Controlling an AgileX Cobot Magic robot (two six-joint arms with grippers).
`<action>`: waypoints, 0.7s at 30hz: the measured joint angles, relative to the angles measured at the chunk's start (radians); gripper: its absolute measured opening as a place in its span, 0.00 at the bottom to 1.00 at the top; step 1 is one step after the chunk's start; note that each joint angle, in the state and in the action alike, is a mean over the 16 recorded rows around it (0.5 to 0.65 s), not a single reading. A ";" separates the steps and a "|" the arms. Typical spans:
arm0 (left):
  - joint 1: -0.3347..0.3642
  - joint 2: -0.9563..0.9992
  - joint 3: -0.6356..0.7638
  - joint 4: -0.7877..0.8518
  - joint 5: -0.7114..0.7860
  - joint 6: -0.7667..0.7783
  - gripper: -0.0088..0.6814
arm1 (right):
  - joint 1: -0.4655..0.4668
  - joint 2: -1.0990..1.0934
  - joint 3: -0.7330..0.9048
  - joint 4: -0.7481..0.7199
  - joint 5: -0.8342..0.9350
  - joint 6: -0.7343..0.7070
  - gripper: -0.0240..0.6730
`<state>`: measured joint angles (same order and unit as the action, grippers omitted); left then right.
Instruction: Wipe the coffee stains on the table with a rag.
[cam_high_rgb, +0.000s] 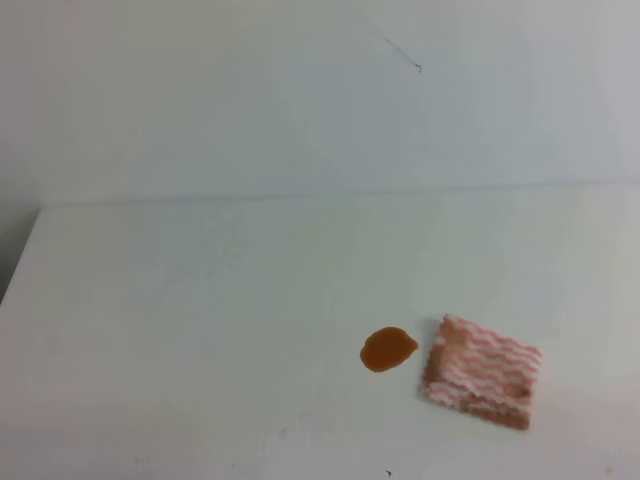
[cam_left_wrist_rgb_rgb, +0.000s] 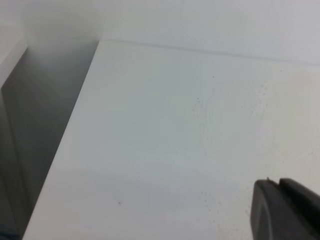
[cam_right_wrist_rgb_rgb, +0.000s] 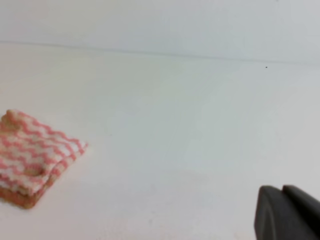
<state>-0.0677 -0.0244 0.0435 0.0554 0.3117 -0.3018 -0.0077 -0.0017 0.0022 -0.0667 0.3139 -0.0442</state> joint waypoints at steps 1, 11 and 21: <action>0.000 -0.002 0.000 0.000 0.000 0.000 0.01 | 0.000 0.000 0.000 0.001 -0.002 0.000 0.03; 0.000 -0.002 0.000 0.000 0.000 0.000 0.01 | 0.000 0.000 0.000 0.010 -0.045 0.000 0.03; 0.000 -0.002 0.000 0.000 0.000 0.000 0.01 | 0.000 0.002 -0.001 0.012 -0.320 0.001 0.03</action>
<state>-0.0677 -0.0260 0.0435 0.0554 0.3117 -0.3018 -0.0078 0.0000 0.0008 -0.0551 -0.0056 -0.0435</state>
